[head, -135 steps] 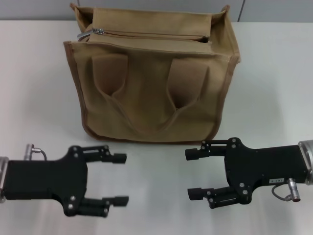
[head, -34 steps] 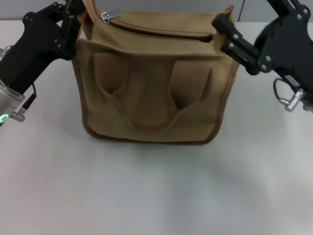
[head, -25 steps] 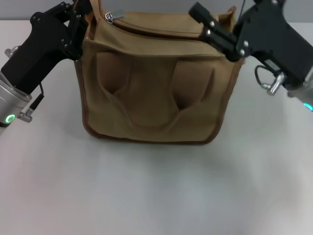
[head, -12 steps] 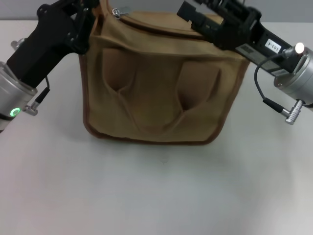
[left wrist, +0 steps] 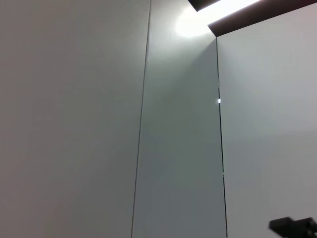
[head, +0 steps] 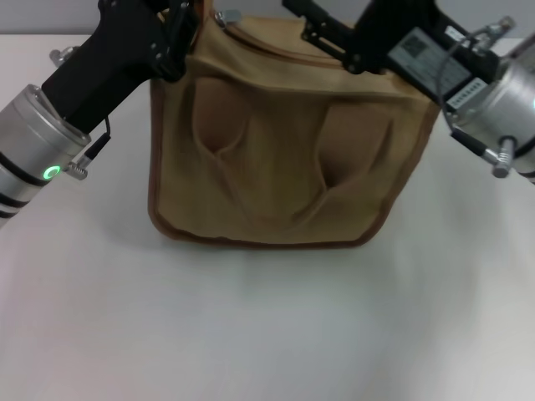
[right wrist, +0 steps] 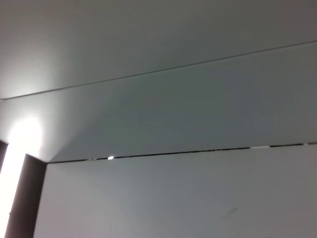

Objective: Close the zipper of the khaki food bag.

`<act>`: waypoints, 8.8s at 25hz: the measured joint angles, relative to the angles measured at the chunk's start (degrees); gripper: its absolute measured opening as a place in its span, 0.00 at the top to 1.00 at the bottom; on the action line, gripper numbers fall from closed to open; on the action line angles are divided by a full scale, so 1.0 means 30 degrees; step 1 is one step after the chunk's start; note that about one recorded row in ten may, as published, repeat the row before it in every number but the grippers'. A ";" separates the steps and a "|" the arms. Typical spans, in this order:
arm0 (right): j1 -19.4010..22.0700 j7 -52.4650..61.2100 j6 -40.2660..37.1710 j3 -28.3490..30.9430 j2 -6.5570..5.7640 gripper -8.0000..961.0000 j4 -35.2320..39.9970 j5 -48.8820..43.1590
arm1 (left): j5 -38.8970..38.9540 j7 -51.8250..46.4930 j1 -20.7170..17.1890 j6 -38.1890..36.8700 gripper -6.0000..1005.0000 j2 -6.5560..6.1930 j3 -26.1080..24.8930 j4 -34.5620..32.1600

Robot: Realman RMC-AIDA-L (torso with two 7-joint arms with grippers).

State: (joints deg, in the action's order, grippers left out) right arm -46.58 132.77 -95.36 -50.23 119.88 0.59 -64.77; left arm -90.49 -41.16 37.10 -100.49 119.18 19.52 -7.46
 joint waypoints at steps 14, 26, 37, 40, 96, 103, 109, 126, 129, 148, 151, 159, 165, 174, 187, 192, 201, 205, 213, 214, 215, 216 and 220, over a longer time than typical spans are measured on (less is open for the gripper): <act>-0.0500 0.0302 0.1360 -0.0076 -0.0001 0.20 -0.0772 -0.0124 | 0.0043 0.0025 0.0961 -0.0700 0.97 0.0000 -0.0130 -0.0002; -0.0687 -0.0543 0.2121 0.0123 -0.0001 0.20 -0.0639 -0.0062 | 0.0062 0.0140 0.2456 0.0347 0.97 -0.0003 -0.0020 0.0764; -0.0637 -0.0543 0.1536 0.0353 -0.0001 0.21 -0.0280 -0.0028 | 0.0116 0.0105 0.2328 0.0673 0.97 -0.0001 -0.0022 0.1017; -0.0727 -0.0543 0.1592 0.0367 -0.0001 0.21 -0.0248 -0.0029 | 0.0115 0.0112 0.2332 0.0678 0.97 -0.0001 -0.0026 0.1166; 0.1092 -4.1013 -0.1142 0.0609 -0.0001 0.43 -0.2325 0.0761 | 0.0064 -0.0577 0.2082 0.0119 0.97 -0.0002 -0.0149 0.1765; 0.0841 -4.4631 -0.0964 0.1242 -0.0001 0.43 -0.3733 0.0746 | -0.0008 -0.0606 0.2603 0.0134 0.97 -0.0002 -0.0149 0.2104; 0.0516 -4.5233 -0.0237 0.2233 -0.0001 0.43 -0.4129 0.0736 | -0.0047 -0.0606 0.2939 0.0282 0.97 -0.0002 -0.0147 0.2308; 0.0125 -4.7528 0.1135 0.5877 -0.0001 0.45 -0.5009 -0.3096 | -0.0022 -0.0423 0.3170 0.0555 0.97 -0.0002 -0.0151 0.2560; 0.0136 -4.7536 0.1438 0.6001 -0.0001 0.45 -0.5019 -0.3276 | 0.0005 -0.0418 0.3087 0.0546 0.97 -0.0001 -0.0149 0.2560; 0.0229 -4.7564 0.1312 0.6021 0.0000 0.88 -0.5381 -0.3800 | 0.0064 -0.0400 0.2704 0.0511 0.97 0.0000 -0.0329 0.2544; 0.0361 -4.7566 0.1057 0.6018 0.0000 0.88 -0.5385 -0.3814 | 0.0070 -0.0400 0.2677 0.0514 0.97 -0.0001 -0.0350 0.2544; 0.1348 -4.7430 -0.1029 0.6016 -0.0001 0.88 -0.5310 -0.3823 | 0.0103 -0.0372 0.2551 0.0527 0.97 -0.0003 -0.0442 0.2544; 0.1359 -4.7374 -0.0979 0.5952 -0.0001 0.92 -0.5384 -0.3823 | 0.0104 -0.0373 0.2553 0.0537 0.97 -0.0003 -0.0444 0.2544; 0.1481 -4.5721 -0.1349 0.7207 -0.0001 0.96 -0.5676 -0.3822 | 0.0104 -0.0373 0.2625 0.0531 0.97 -0.0001 -0.0443 0.2705; 0.1461 -4.2671 -0.0815 0.7584 -0.0001 0.74 -0.5881 -0.4948 | 0.0067 -0.0370 0.2884 0.0370 0.97 0.0000 -0.0440 0.2848; 0.1425 -4.2668 -0.0455 0.8443 -0.0002 0.67 -0.5933 -0.4965 | 0.0013 -0.0359 0.2972 0.0341 0.97 0.0000 -0.0441 0.2954; 0.1174 -4.2734 0.0205 0.8778 -0.0001 0.67 -0.6045 -0.5126 | -0.0012 -0.0342 0.3013 0.0356 0.97 -0.0001 -0.0440 0.2986; 0.1231 -4.2735 0.0140 0.9020 -0.0002 0.68 -0.6057 -0.5173 | -0.0001 -0.0341 0.3013 0.0418 0.97 -0.0001 -0.0441 0.2986; 0.1402 -4.2748 -0.0275 0.9059 -0.0001 0.68 -0.5977 -0.5246 | 0.0077 -0.0341 0.2960 0.0477 0.97 -0.0001 -0.0442 0.2984; 0.1449 -4.2748 -0.0372 0.9061 -0.0001 0.68 -0.5956 -0.5250 | 0.0079 -0.0338 0.2939 0.0493 0.97 0.0000 -0.0442 0.2984; 0.1490 -4.2718 -0.0471 0.9066 -0.0002 0.68 -0.5948 -0.5249 | 0.0078 -0.0333 0.2925 0.0504 0.97 0.0000 -0.0442 0.2984; 0.1534 -4.2669 -0.0540 0.9069 -0.0001 0.68 -0.5922 -0.5250 | 0.0079 -0.0325 0.2903 0.0515 0.97 0.0000 -0.0443 0.2984; 0.1585 -4.2623 -0.0622 0.9070 -0.0002 0.68 -0.5853 -0.5250 | 0.0080 -0.0314 0.2901 0.0536 0.97 0.0000 -0.0442 0.2984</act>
State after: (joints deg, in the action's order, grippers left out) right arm -41.82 4.90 -97.22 -23.02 119.88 -16.97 -80.52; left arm -90.25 -42.10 45.80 -98.88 119.18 18.19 1.49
